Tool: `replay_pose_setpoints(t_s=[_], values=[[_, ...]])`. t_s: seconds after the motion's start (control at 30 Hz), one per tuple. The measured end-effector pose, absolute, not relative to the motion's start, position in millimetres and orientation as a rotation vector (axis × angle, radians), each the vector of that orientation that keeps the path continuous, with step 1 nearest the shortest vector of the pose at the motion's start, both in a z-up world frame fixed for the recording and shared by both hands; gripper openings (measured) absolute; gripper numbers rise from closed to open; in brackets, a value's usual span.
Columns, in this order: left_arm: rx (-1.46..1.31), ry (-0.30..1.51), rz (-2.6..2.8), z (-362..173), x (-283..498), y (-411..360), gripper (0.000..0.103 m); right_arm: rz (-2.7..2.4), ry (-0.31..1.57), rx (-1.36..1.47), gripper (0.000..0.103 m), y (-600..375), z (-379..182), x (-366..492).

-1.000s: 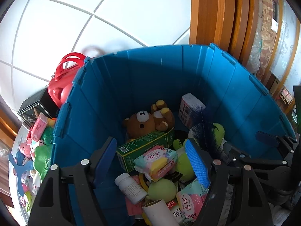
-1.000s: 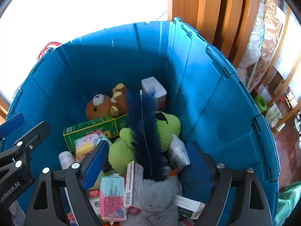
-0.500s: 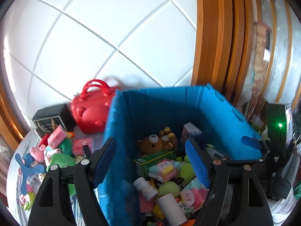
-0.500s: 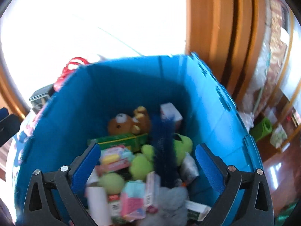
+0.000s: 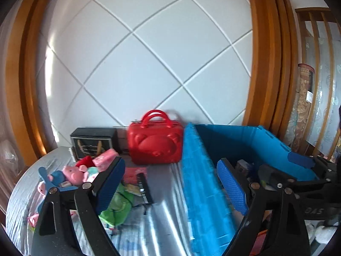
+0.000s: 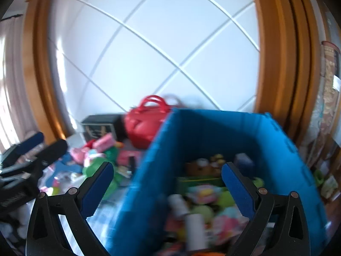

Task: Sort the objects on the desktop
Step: 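Withdraw both grippers from the bin back to the pile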

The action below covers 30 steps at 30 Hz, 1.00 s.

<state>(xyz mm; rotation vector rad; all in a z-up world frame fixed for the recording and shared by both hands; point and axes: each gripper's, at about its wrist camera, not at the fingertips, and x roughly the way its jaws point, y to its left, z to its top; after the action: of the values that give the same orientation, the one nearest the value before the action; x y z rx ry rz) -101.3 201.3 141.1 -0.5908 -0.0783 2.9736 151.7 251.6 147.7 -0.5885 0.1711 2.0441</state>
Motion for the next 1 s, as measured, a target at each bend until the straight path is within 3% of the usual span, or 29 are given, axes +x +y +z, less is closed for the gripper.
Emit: replay_pose_setpoints(t_s=[0.23, 0.57, 0.8, 1.0], values=[[-0.662, -0.136, 2.976, 117, -107, 100, 0.089, 2.058, 0.125, -0.615, 0.103, 220, 126, 61], [-0.835, -0.166, 3.079, 64, -127, -42, 0.089, 2.037, 0.216, -0.669, 0.103, 225, 64, -23], [-1.067, -0.220, 3.107, -2, -149, -128, 0.089, 1.933, 0.335, -0.787, 0.103, 273, -1, -53], [-1.269, -0.219, 3.007, -71, -190, -147, 0.089, 1.879, 0.413, -0.913, 0.103, 307, -59, -77]])
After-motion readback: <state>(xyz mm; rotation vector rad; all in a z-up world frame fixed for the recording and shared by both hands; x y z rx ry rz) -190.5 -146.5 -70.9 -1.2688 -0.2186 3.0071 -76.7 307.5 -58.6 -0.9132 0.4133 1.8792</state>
